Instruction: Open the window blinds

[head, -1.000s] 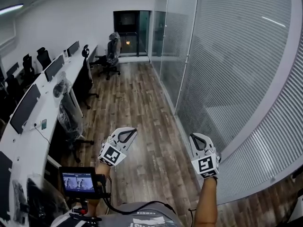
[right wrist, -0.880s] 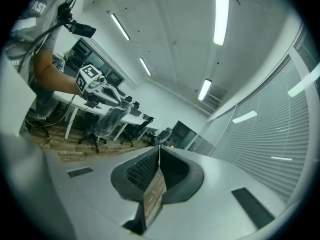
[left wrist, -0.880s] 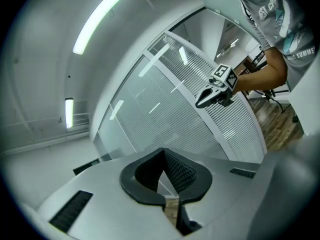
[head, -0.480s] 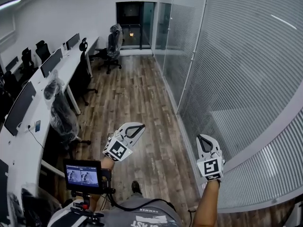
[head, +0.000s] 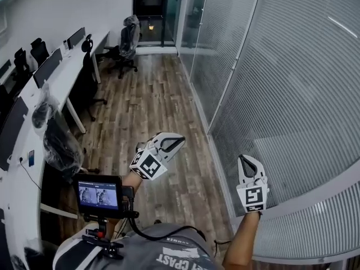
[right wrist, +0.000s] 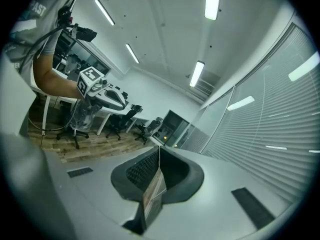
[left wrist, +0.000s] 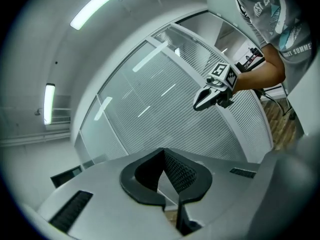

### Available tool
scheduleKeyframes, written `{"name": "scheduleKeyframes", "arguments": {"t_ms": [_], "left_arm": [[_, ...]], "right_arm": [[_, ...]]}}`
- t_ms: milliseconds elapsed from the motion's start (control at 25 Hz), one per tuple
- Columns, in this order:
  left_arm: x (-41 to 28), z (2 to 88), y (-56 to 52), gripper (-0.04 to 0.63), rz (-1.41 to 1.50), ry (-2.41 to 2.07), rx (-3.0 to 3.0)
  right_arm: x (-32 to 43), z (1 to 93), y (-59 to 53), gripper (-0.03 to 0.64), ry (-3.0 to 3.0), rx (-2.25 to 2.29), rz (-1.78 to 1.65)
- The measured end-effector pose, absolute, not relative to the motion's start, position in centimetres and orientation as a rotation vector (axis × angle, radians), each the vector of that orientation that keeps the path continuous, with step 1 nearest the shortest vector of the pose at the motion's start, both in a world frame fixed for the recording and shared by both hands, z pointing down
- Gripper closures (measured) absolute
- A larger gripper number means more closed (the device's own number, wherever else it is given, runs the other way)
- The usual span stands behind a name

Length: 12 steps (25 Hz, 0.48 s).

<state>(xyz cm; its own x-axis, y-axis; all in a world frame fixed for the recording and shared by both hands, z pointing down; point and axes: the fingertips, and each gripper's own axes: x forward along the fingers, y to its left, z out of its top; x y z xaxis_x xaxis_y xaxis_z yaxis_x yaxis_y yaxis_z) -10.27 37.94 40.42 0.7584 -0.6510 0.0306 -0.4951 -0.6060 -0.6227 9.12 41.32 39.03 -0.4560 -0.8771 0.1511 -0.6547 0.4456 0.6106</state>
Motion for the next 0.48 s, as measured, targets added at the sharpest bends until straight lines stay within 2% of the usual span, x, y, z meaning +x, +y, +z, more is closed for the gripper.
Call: {"name": "scheduleKeyframes", "arguments": {"t_ms": [480], "left_arm": [[-11.5,43.4,22.6,0.594,-0.364,0.903,-2.381]], "right_arm": [[9.1,41.0,24.7,0.612,-2.257,1.255,-0.642]]}}
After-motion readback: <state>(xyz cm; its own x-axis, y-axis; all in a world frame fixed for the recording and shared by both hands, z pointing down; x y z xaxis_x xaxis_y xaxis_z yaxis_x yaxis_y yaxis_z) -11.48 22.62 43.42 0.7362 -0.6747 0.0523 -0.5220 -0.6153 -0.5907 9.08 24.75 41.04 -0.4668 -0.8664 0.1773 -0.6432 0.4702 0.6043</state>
